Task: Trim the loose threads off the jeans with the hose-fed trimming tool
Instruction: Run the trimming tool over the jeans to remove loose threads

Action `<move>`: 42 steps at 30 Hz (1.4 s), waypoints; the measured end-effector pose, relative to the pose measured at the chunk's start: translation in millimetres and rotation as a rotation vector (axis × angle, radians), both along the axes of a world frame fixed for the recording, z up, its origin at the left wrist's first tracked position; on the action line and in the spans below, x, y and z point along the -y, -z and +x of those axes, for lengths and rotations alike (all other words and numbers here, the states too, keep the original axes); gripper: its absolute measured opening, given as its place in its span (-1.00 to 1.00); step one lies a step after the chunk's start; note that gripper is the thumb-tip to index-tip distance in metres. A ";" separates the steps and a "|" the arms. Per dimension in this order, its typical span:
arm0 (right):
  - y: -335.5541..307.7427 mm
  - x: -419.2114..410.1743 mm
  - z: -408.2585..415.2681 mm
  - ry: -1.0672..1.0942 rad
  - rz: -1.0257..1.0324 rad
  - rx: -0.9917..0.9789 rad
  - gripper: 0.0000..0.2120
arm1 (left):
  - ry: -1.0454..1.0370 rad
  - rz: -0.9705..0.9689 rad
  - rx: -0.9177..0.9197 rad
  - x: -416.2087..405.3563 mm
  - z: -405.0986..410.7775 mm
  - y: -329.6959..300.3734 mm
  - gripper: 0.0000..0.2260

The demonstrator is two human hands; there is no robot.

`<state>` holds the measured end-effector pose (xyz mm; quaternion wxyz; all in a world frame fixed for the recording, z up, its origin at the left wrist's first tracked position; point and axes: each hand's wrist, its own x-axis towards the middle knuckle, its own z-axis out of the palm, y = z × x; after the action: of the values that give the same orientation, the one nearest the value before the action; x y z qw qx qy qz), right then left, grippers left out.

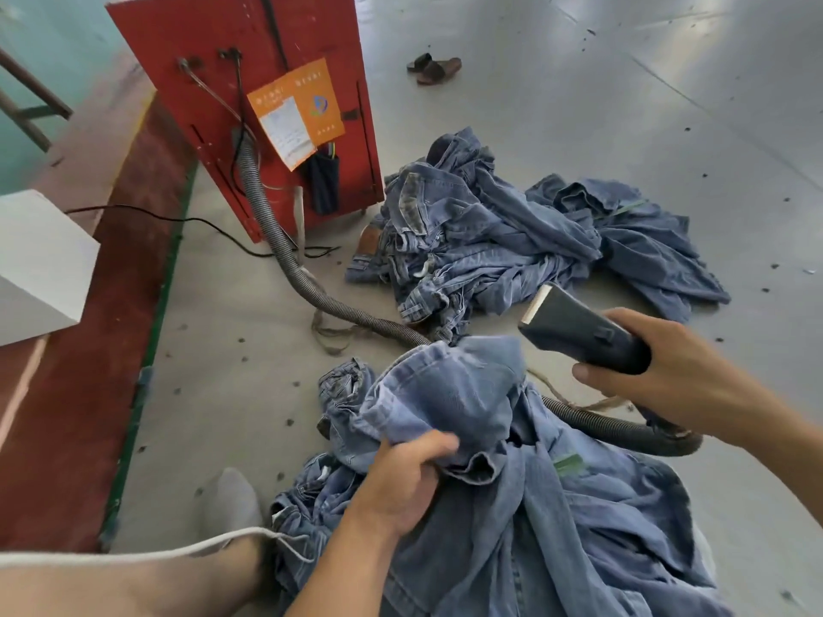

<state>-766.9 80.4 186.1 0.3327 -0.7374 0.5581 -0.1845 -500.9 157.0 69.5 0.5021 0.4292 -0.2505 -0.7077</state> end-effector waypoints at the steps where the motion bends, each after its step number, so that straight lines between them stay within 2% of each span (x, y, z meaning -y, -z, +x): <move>1: -5.0 -0.7 0.9 -0.022 -0.008 -0.005 -0.75 | -0.002 -0.012 -0.025 2.5 -3.3 -2.3 -0.68; 3: -11.7 -1.0 3.0 -0.056 0.002 -0.056 -0.79 | -0.087 0.029 -0.023 8.4 -11.4 -9.8 -0.67; 5: -13.5 -1.7 4.9 -0.086 0.009 -0.127 -0.72 | -0.200 0.084 -0.043 12.0 -17.0 -11.6 -0.69; 10: -10.6 -1.6 6.0 -0.095 -0.008 -0.173 -0.56 | -0.294 0.139 -0.240 17.0 -14.6 -12.4 -0.61; 16: -16.8 6.1 -5.2 -0.182 -0.007 -0.246 -0.67 | -0.202 0.123 -0.282 18.1 -9.9 -5.2 -0.59; 20: -3.8 8.9 13.9 -0.226 -0.046 -0.409 -0.64 | -0.088 0.087 -0.277 15.1 -18.9 -2.3 -0.52; 22: -1.4 9.0 27.2 -0.216 -0.092 -0.388 -0.65 | -0.059 0.089 -0.293 13.5 -22.6 -1.0 -0.49; 25: -8.7 16.4 29.3 -0.090 -0.133 -0.273 -0.65 | -0.099 0.124 -0.321 13.7 -18.9 -0.3 -0.50; 30: -20.0 22.9 5.9 -0.053 0.003 -0.138 -0.79 | -0.131 0.155 -0.284 15.5 -17.4 -7.0 -0.50; 34: -19.4 17.8 3.5 -0.163 0.076 -0.190 -0.78 | -0.156 0.148 -0.248 17.0 -19.0 -12.5 -0.56; 38: -13.6 8.8 24.1 -0.247 -0.045 -0.304 -0.73 | -0.107 0.096 -0.158 12.9 -27.5 -12.6 -0.55; 42: -24.2 16.6 31.7 -0.086 -0.104 -0.162 -0.75 | -0.059 0.115 -0.035 7.3 -34.3 -12.8 -0.53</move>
<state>-735.2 63.8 210.3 0.2555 -0.7894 0.5407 -0.1387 -535.2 149.7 82.2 0.5014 0.4522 -0.1878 -0.7133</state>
